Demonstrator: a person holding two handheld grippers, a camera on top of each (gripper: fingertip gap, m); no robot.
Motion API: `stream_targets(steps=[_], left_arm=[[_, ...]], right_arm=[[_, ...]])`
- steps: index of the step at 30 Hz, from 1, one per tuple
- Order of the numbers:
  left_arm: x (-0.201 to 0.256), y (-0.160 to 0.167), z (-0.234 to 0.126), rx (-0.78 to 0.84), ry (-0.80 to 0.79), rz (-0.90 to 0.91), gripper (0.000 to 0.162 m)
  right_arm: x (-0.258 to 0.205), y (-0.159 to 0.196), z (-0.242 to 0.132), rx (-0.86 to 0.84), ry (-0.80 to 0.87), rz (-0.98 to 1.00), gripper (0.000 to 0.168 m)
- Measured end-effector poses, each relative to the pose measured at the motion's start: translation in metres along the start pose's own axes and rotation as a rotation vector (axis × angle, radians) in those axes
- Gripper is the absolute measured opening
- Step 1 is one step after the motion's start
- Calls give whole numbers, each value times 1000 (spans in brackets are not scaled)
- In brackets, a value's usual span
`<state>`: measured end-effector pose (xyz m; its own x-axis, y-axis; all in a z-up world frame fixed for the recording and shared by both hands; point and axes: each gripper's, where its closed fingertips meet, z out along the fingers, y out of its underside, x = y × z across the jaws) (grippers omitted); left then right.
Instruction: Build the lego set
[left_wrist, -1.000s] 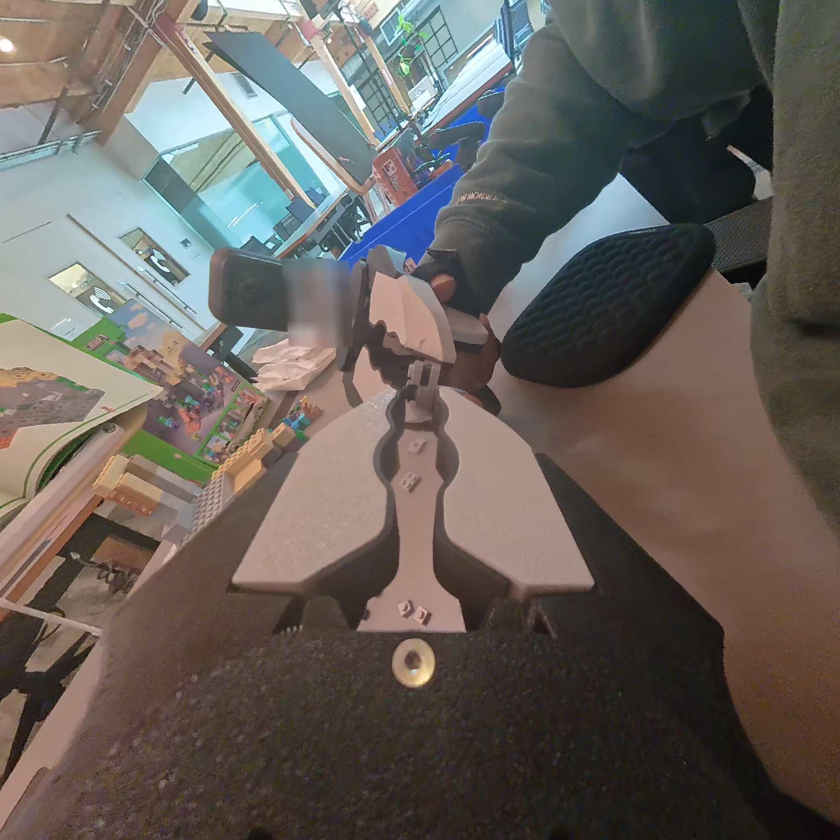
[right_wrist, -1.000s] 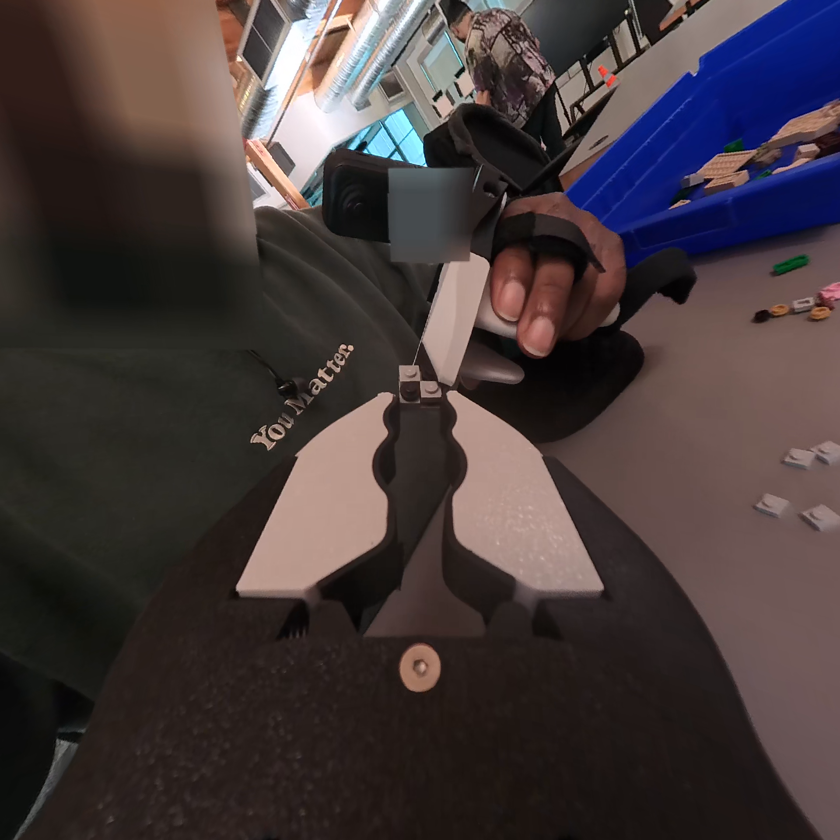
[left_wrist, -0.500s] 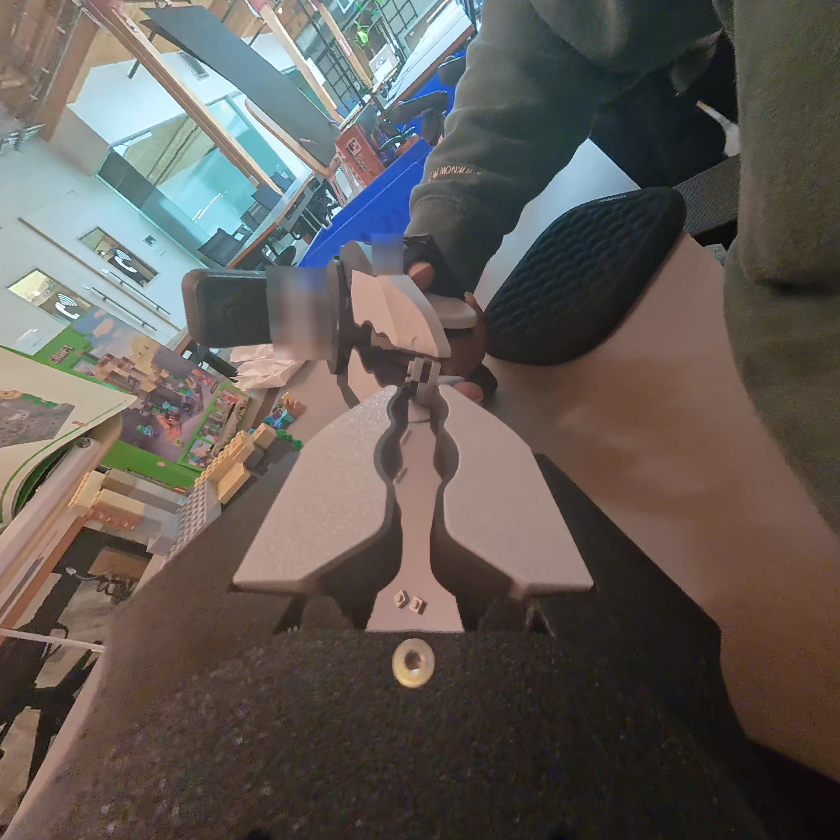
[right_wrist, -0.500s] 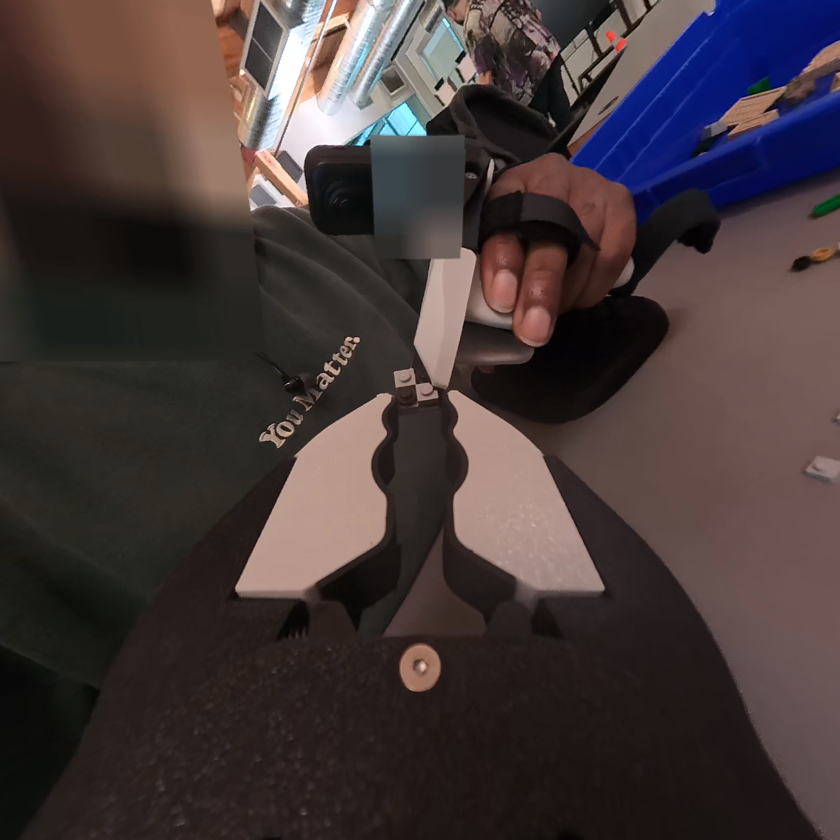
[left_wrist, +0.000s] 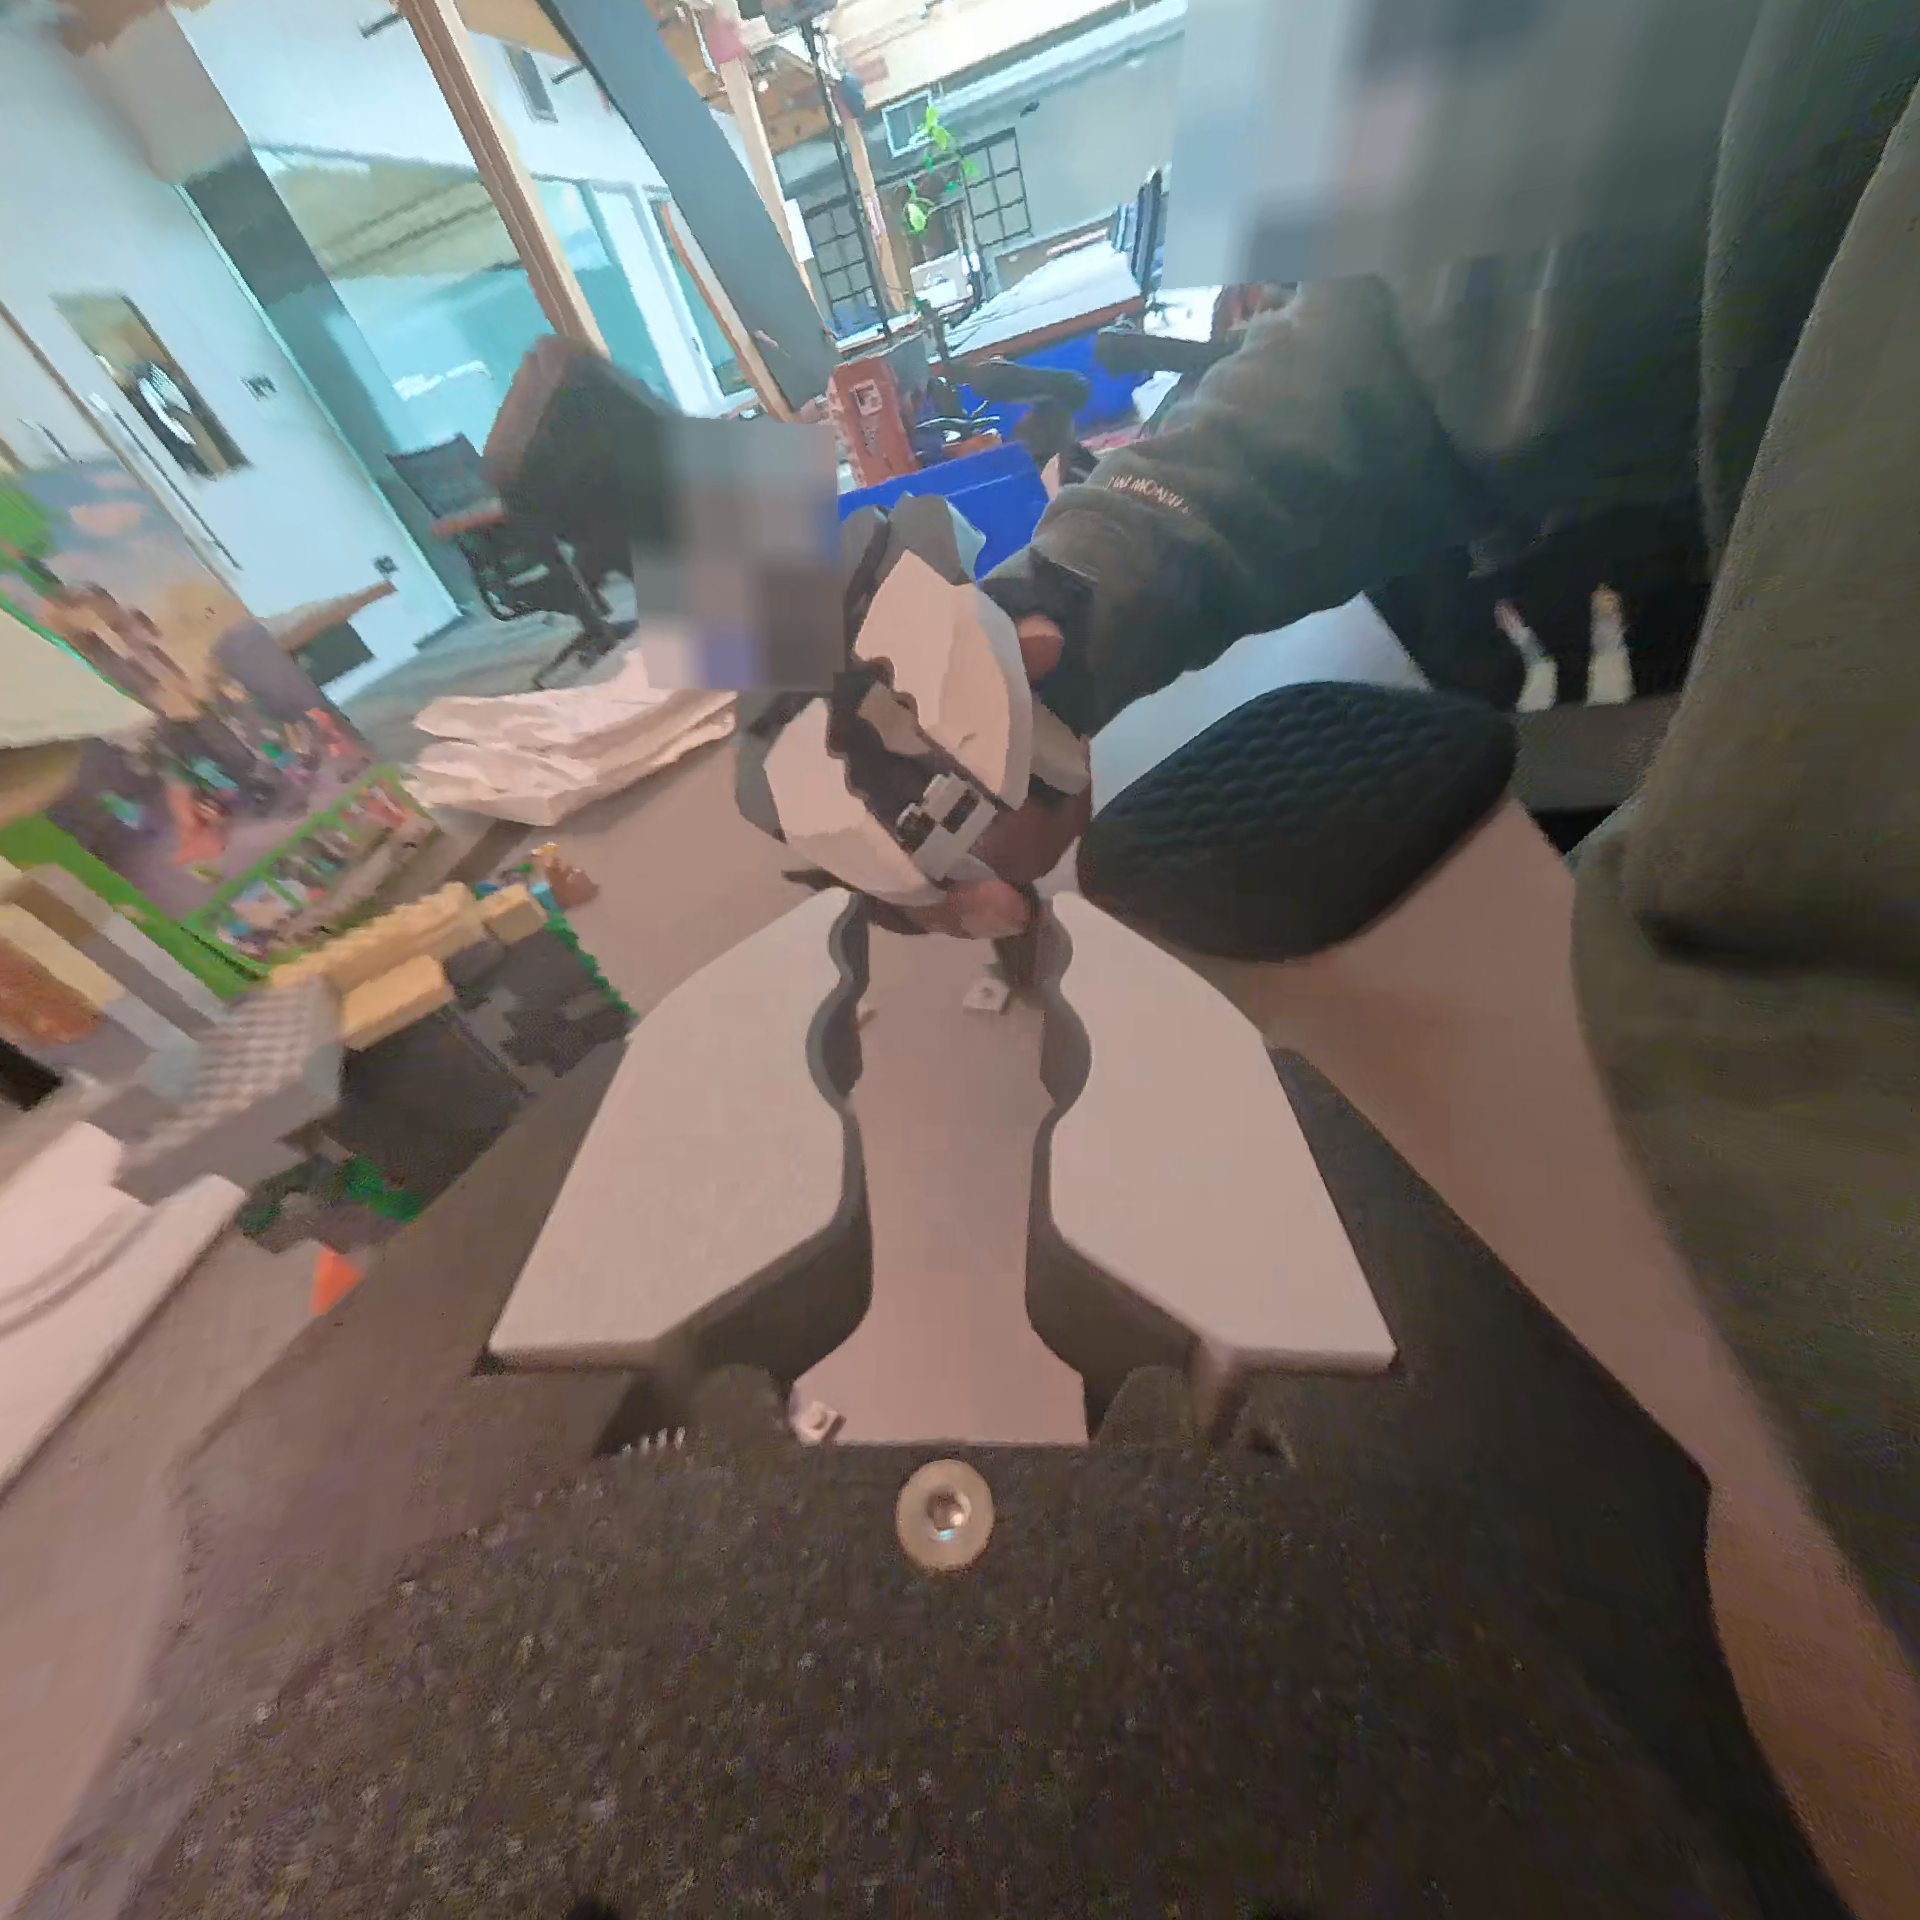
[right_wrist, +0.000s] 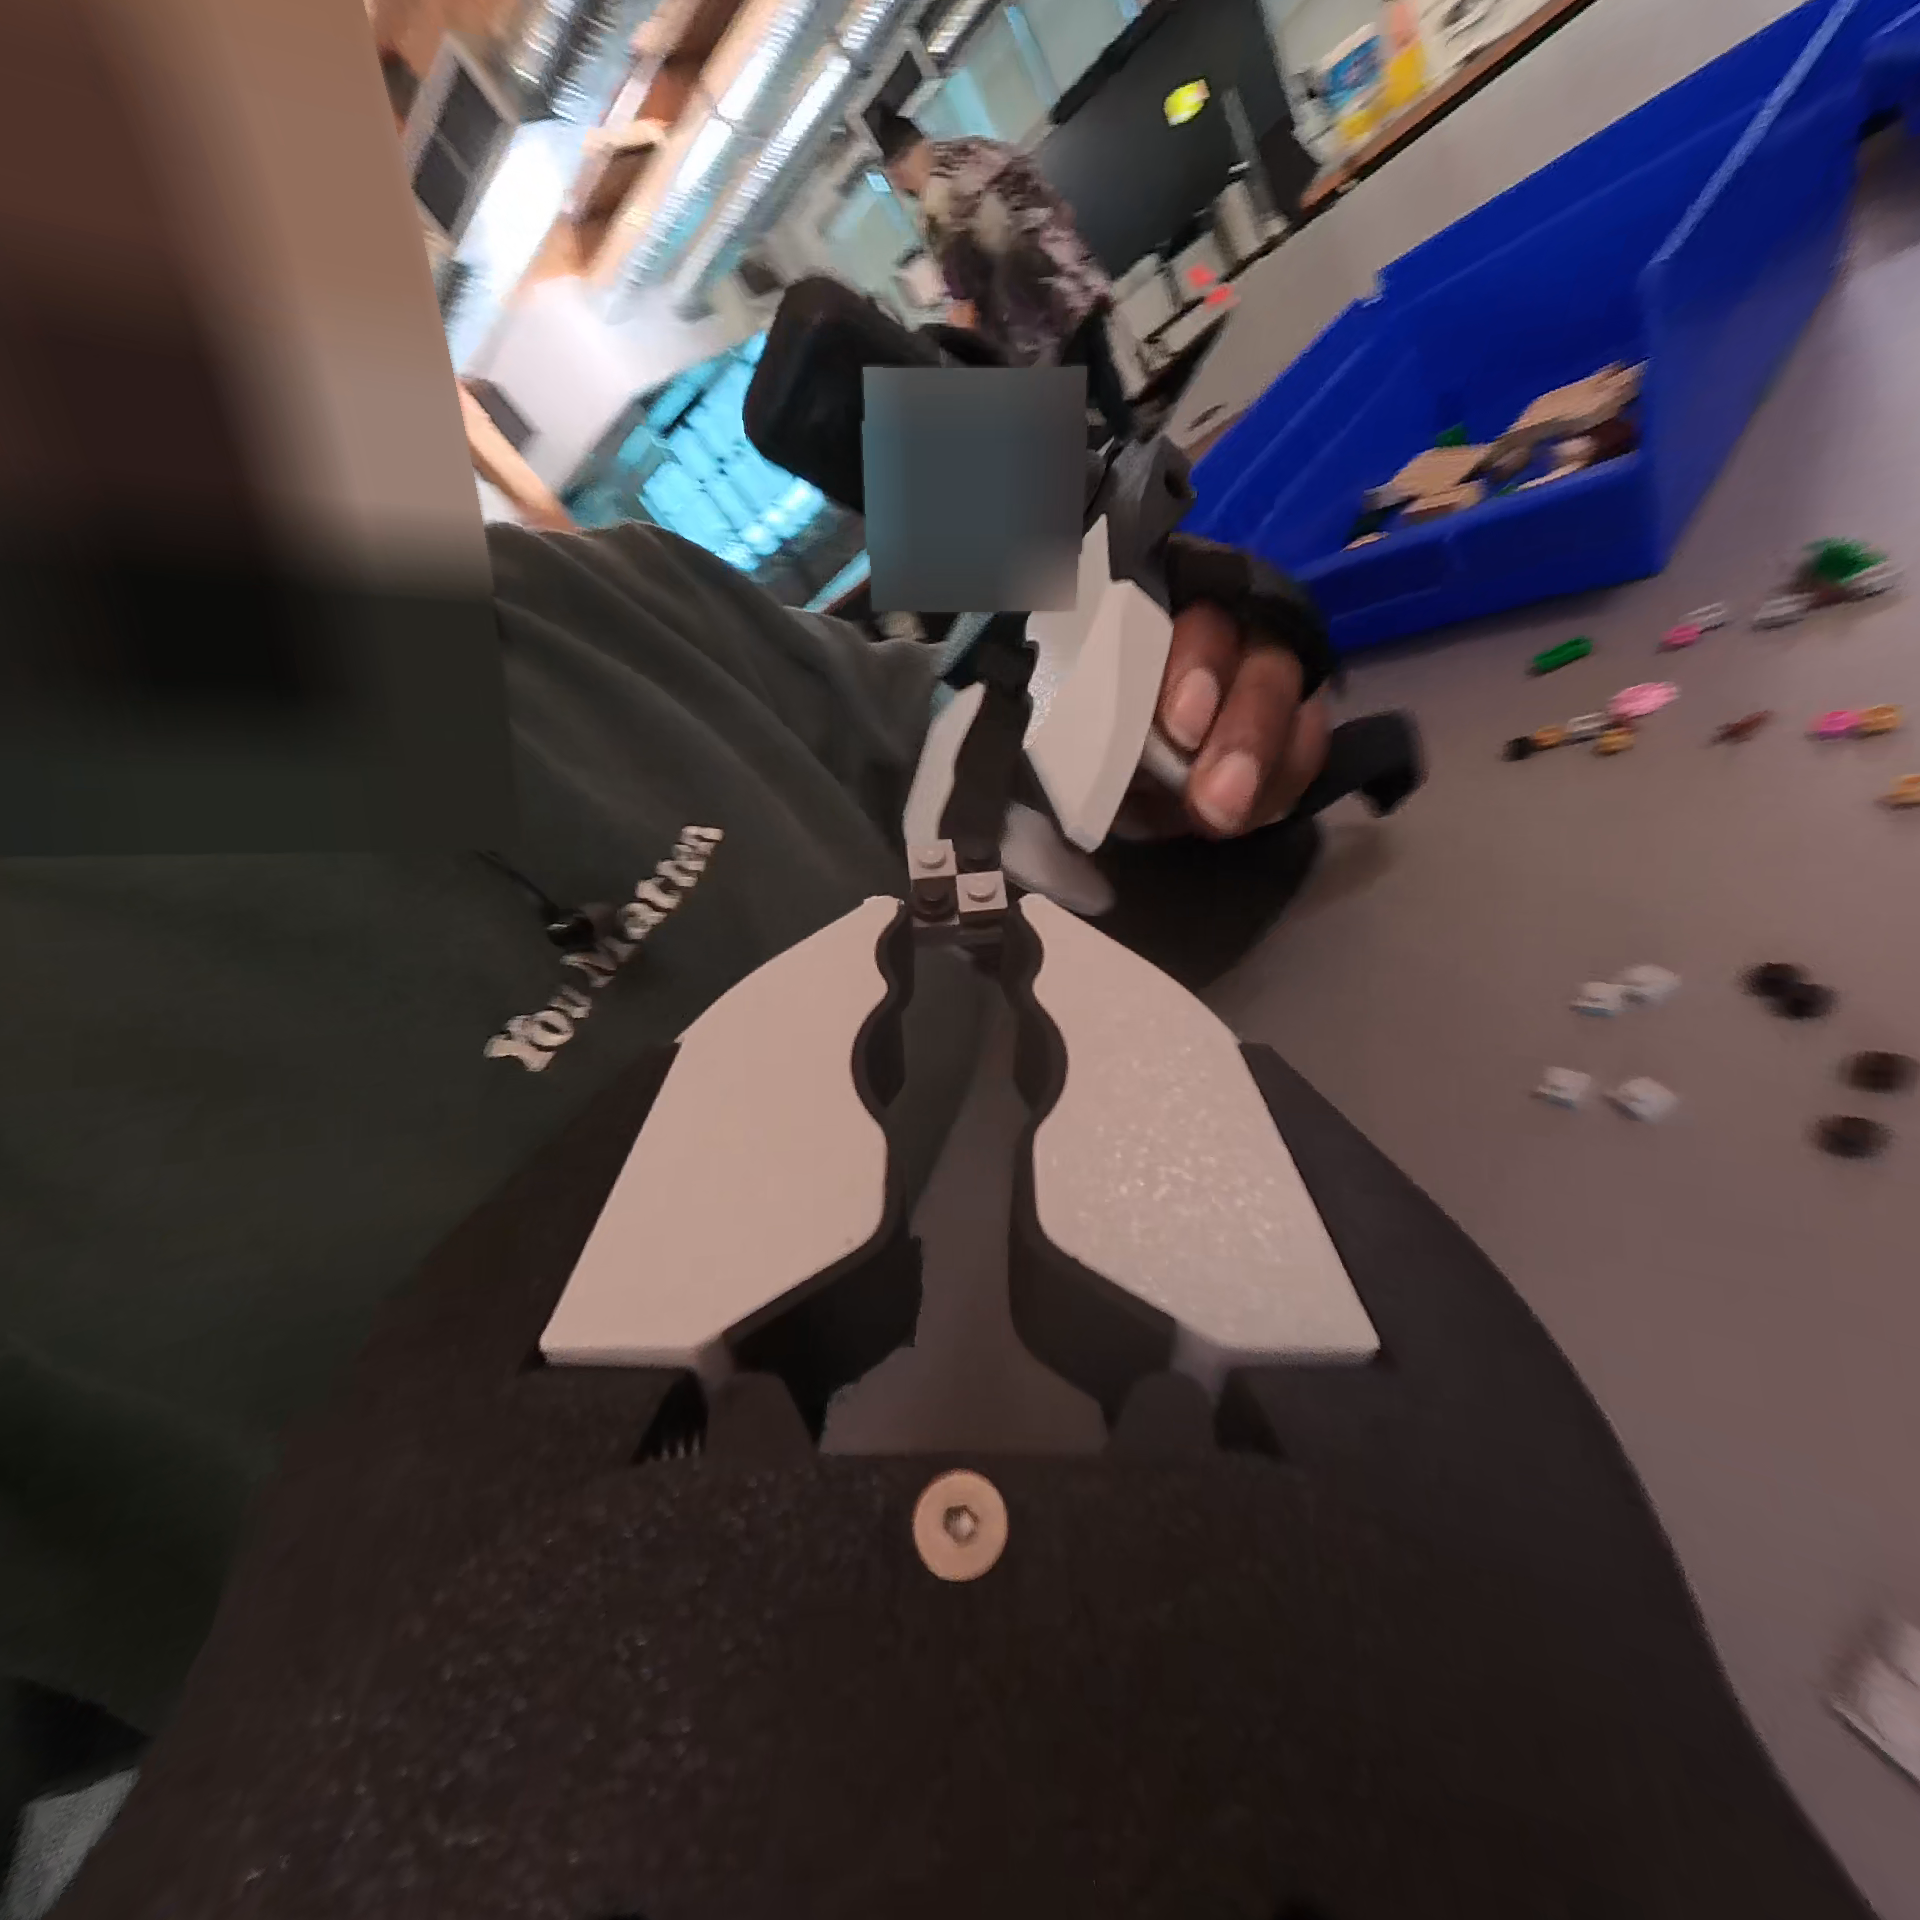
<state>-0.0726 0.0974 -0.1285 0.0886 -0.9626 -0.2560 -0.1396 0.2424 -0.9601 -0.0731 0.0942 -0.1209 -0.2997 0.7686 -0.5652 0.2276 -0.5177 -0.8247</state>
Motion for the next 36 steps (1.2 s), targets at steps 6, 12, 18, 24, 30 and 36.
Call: stream_targets(steps=[6,12,18,24,30,36], left_arm=[[-5,9,5,5,60,-289,28],[-7,14,4,-15,55,-293,21],[-10,13,1,-4,52,-291,17],[-7,13,1,-11,59,-256,16],[-6,14,0,-7,70,-230,16],[-6,13,0,3,61,-170,16]], right_arm=[[19,5,-3,-62,188,-153,16],[30,10,2,-174,301,-313,16],[30,7,3,-195,342,-426,16],[29,8,4,-211,377,-511,16],[29,8,5,-234,420,-627,16],[27,8,5,-259,459,-729,16]])
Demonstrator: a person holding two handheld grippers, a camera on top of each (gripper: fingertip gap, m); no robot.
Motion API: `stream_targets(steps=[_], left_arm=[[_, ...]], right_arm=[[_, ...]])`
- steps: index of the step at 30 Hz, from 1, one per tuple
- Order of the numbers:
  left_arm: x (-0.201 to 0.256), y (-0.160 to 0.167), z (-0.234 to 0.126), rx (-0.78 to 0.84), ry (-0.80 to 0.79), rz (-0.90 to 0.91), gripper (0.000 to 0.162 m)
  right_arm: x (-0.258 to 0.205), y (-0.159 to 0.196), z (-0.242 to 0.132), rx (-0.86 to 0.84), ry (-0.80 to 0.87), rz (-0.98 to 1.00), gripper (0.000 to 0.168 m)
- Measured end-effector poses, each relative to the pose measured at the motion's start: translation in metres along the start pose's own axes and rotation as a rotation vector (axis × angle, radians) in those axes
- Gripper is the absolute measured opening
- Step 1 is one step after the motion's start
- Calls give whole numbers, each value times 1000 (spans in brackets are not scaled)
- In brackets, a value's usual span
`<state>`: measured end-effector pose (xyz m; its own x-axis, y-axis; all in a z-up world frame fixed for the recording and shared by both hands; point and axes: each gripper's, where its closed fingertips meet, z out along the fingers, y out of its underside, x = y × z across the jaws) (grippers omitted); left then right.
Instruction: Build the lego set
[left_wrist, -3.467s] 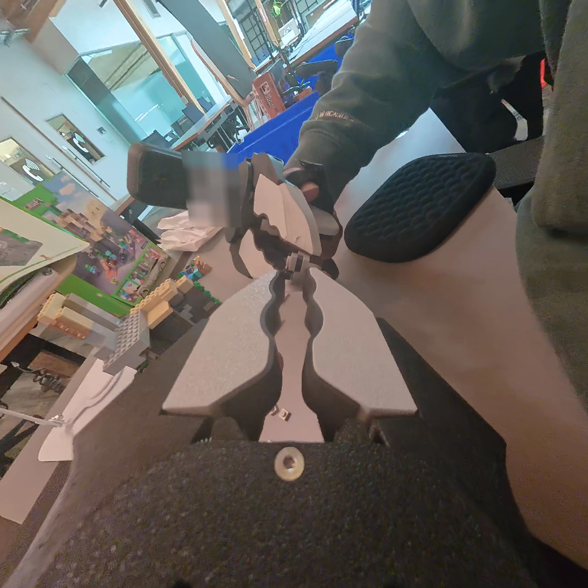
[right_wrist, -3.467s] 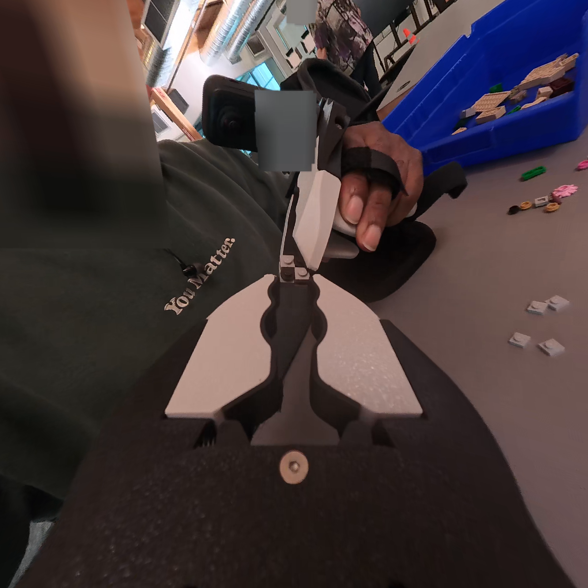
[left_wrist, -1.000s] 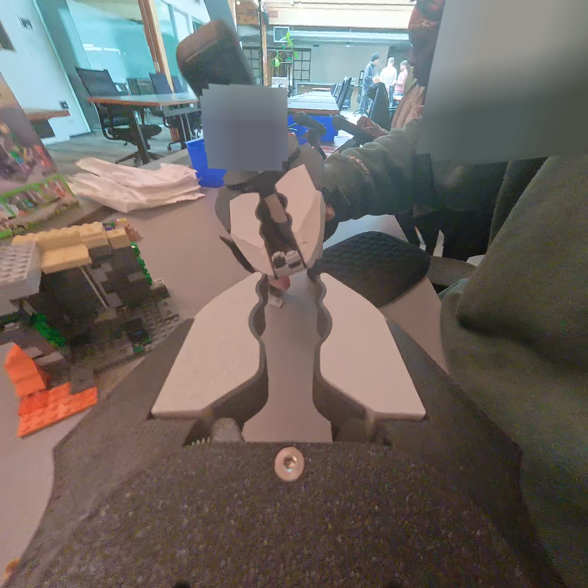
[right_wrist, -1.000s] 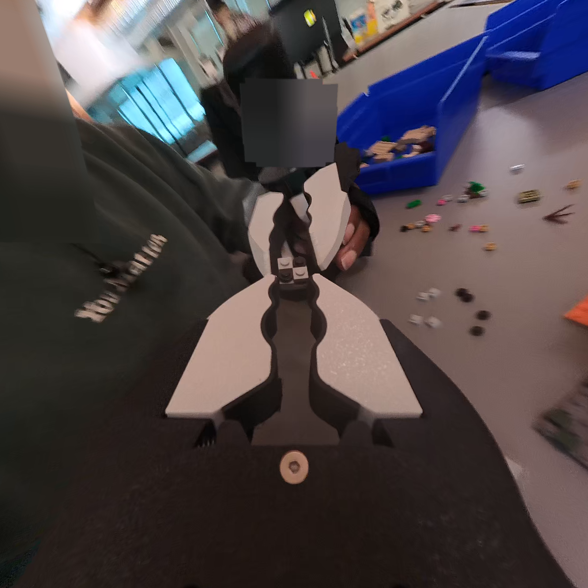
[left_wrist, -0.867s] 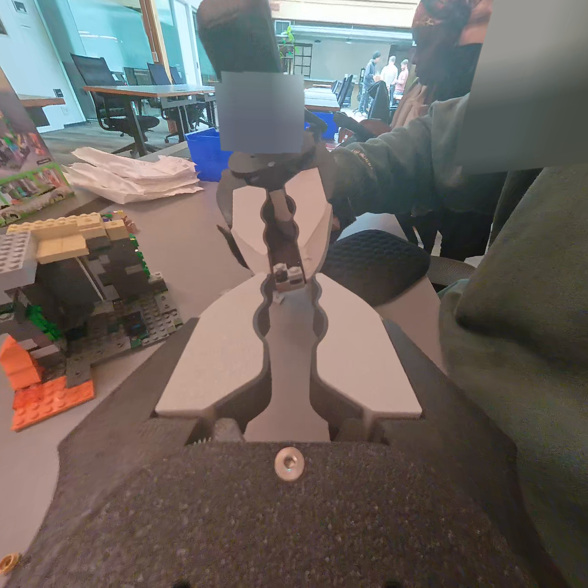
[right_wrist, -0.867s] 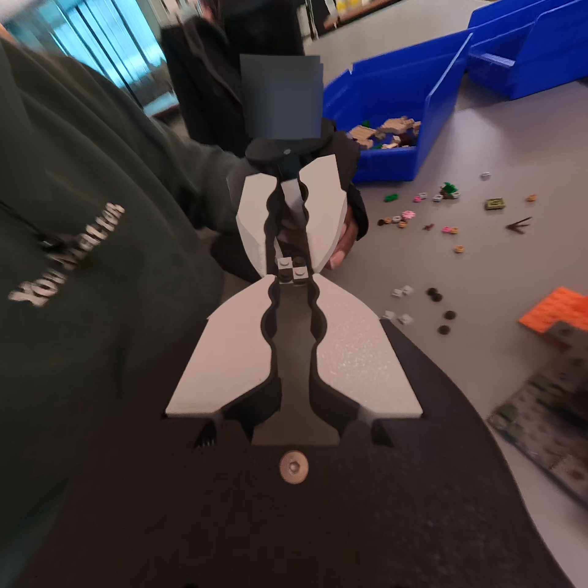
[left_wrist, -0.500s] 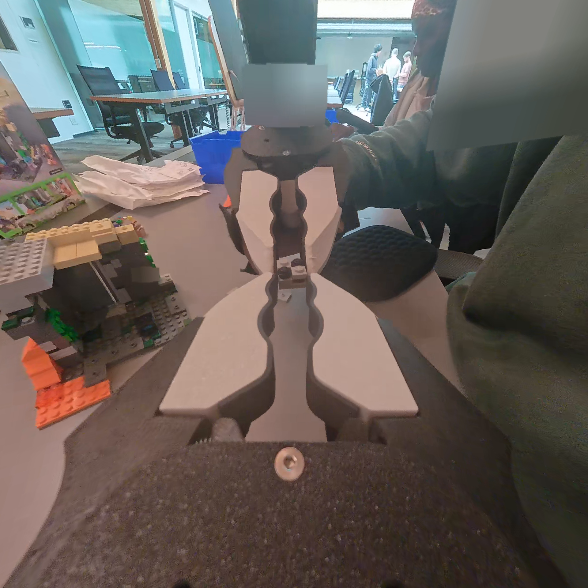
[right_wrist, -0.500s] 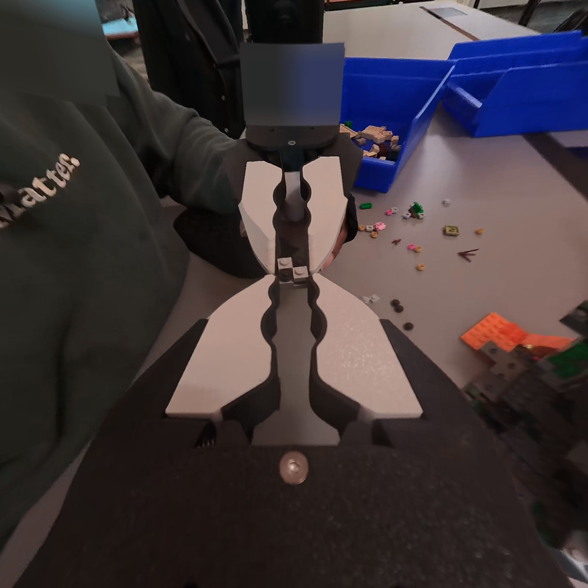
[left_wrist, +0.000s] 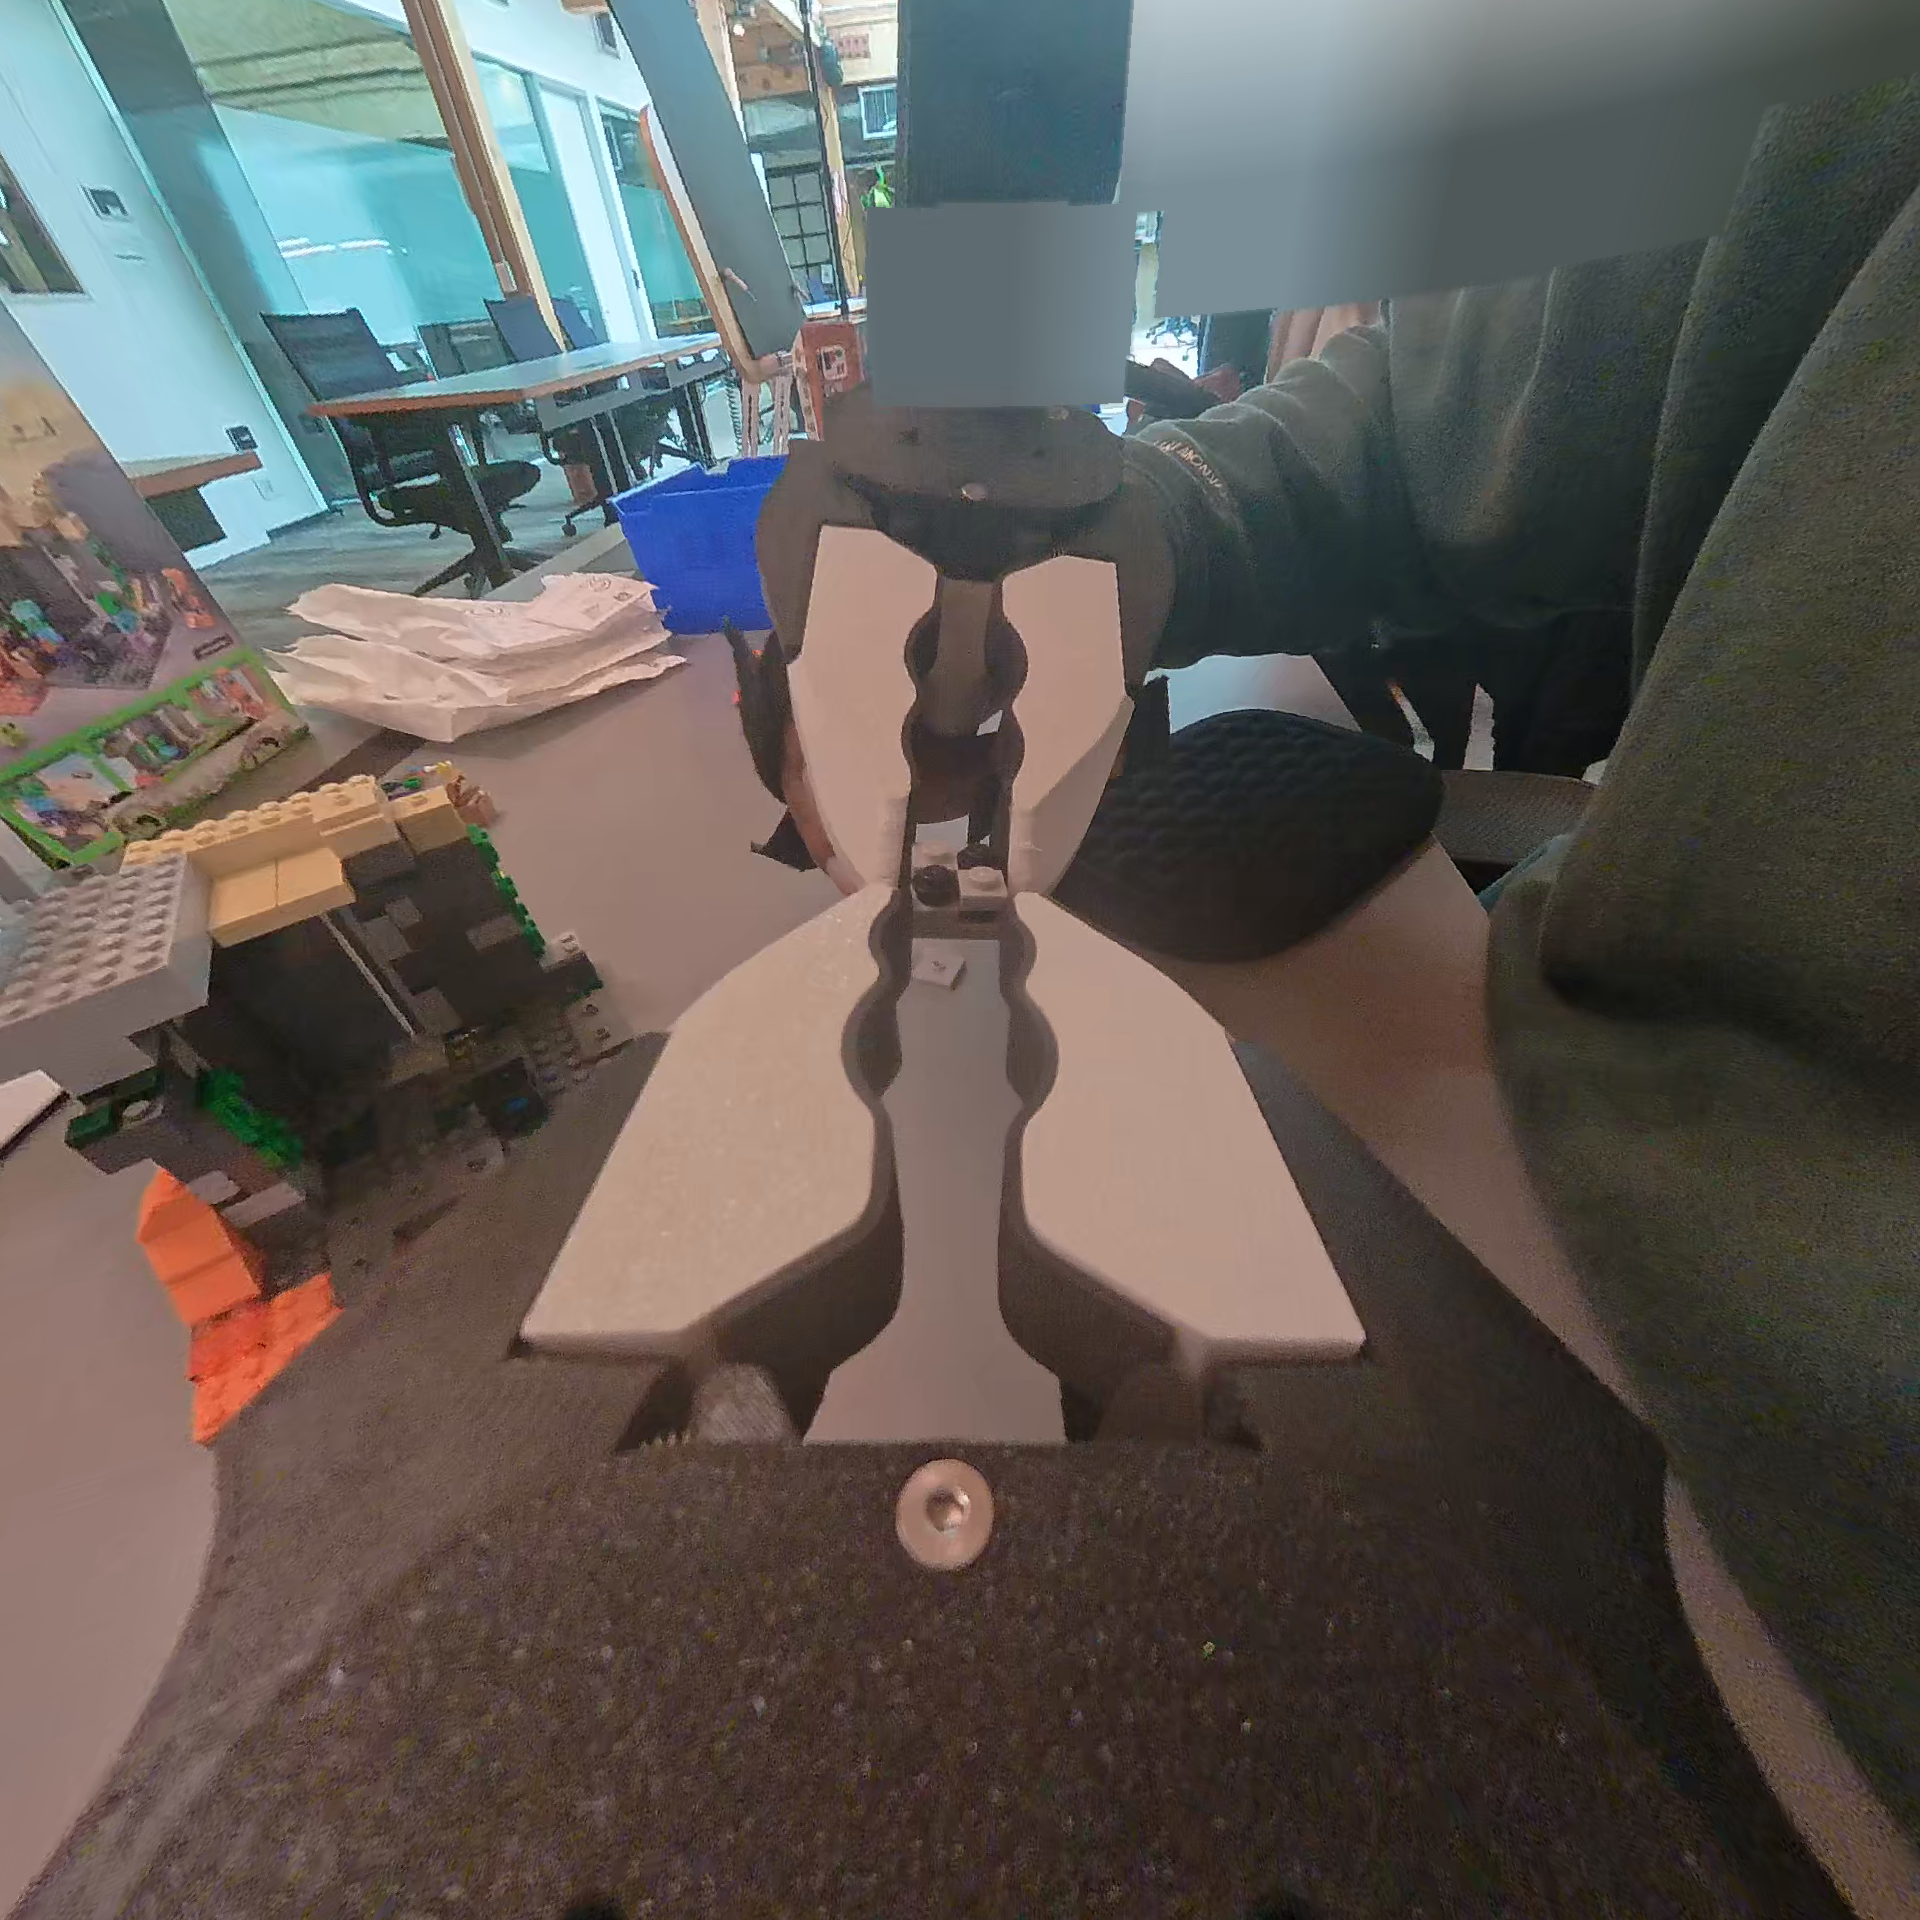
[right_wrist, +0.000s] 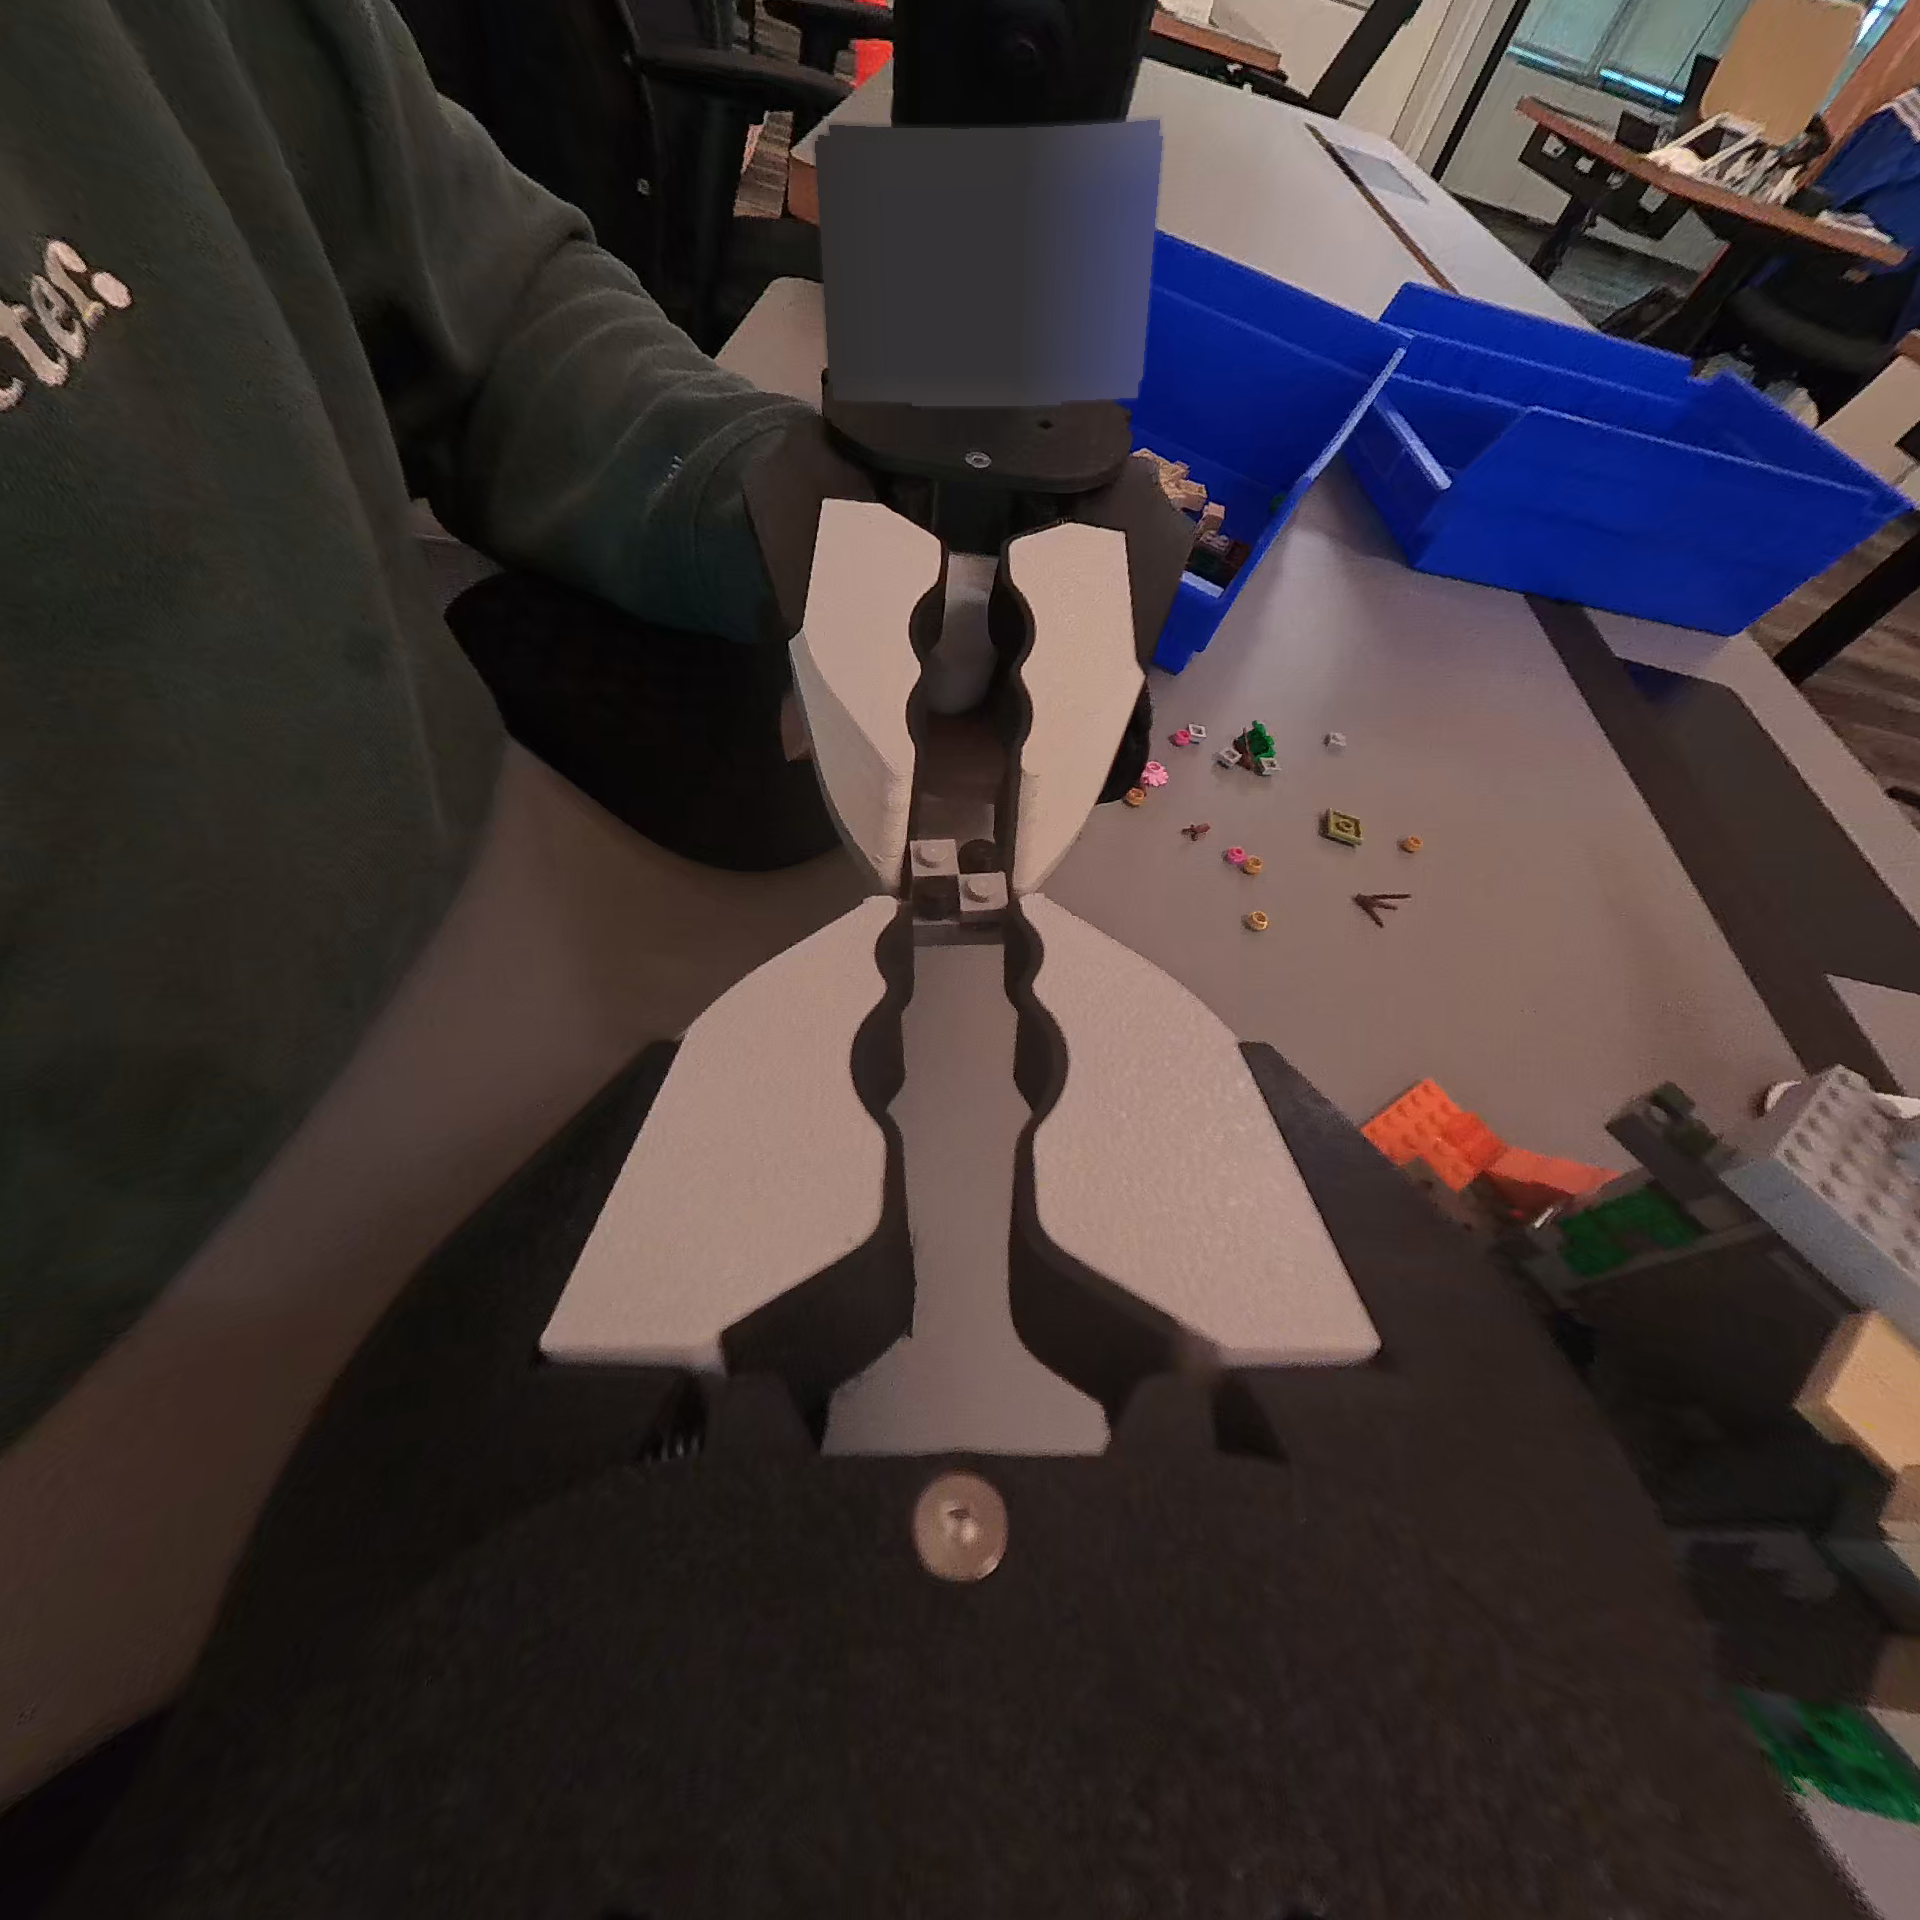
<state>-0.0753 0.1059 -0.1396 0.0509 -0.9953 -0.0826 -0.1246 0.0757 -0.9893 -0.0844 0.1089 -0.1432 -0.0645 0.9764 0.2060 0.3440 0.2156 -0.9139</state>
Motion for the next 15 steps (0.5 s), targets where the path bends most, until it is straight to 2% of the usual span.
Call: stream_targets(steps=[7,15], left_arm=[[2,1,0,-1,0,48,16],[-1,7,1,-35,-4,40,16]], right_arm=[[-2,0,0,-13,32,-65,16],[0,7,3,-39,43,-16,16]])
